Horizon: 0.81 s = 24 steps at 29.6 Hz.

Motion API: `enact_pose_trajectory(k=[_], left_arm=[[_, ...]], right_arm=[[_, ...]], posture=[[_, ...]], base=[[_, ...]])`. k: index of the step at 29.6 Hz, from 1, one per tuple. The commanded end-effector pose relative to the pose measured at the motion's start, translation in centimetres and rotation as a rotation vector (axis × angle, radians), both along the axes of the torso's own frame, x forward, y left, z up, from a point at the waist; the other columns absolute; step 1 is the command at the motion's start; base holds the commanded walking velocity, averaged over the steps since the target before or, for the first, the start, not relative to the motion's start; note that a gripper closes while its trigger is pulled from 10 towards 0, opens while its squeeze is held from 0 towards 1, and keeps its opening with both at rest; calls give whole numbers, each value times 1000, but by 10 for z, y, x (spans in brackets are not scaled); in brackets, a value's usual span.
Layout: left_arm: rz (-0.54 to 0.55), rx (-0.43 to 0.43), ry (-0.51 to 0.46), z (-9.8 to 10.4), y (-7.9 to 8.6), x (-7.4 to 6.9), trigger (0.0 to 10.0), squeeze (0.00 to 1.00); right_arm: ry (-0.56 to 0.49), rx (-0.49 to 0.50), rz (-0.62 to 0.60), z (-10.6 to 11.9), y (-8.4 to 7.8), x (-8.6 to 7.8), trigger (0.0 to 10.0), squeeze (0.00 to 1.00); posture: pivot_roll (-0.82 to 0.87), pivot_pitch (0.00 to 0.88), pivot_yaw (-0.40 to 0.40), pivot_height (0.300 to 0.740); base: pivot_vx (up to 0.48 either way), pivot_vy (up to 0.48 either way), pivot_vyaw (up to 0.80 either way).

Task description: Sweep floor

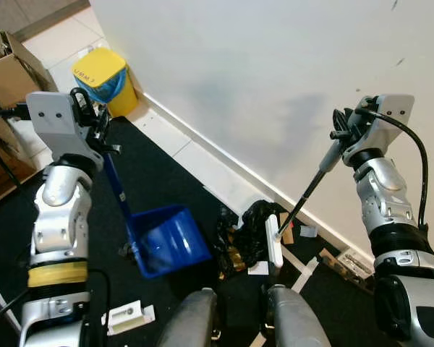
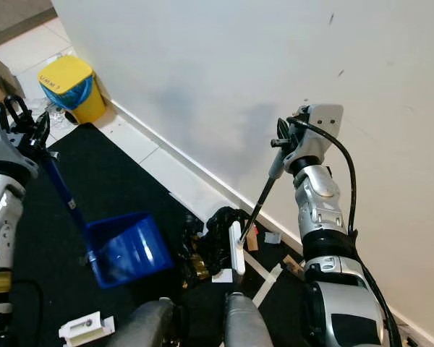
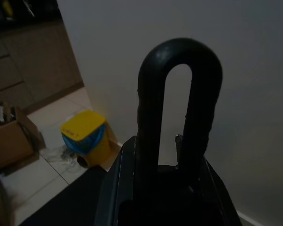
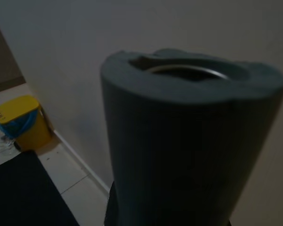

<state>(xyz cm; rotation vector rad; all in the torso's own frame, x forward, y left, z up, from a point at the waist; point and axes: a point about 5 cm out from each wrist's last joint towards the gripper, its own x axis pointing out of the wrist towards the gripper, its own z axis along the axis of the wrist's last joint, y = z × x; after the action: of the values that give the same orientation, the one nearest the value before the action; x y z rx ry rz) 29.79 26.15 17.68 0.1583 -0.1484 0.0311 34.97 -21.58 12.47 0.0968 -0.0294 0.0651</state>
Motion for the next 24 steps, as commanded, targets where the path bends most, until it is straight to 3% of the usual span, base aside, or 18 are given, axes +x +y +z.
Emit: enact_pose_trajectory(k=[1, 7, 14, 18, 20, 24], left_arm=[[-16, 46, -13, 5, 8, 0, 10000, 0], [-23, 125, 37, -10, 20, 2, 10000, 0], [-7, 114, 88, -30, 30, 9, 10000, 0], [-15, 102, 94, -32, 30, 11, 10000, 0], [-42, 86, 101, -34, 26, 18, 10000, 0], [-76, 97, 101, -35, 20, 26, 10000, 0]], right_arm=[[-15, -2, -19, 2, -6, -1, 10000, 0], [-15, -8, -24, 2, -8, -1, 10000, 0], [-15, -98, 1, 10, -20, -2, 10000, 0], [-9, -115, 7, 11, -23, -3, 10000, 0], [-3, -145, 34, 12, -25, -3, 10000, 0], [-11, -158, 79, 15, -17, 0, 10000, 0]], posture=[[8, 59, 24, 740], [8, 64, 20, 740], [-20, 112, 7, 740], [-26, 122, 5, 740], [-55, 173, -2, 740], [-68, 194, -3, 740]], base=[[0, 0, 0], [0, 0, 0], [0, 0, 0], [0, 0, 0], [0, 0, 0], [0, 0, 0]])
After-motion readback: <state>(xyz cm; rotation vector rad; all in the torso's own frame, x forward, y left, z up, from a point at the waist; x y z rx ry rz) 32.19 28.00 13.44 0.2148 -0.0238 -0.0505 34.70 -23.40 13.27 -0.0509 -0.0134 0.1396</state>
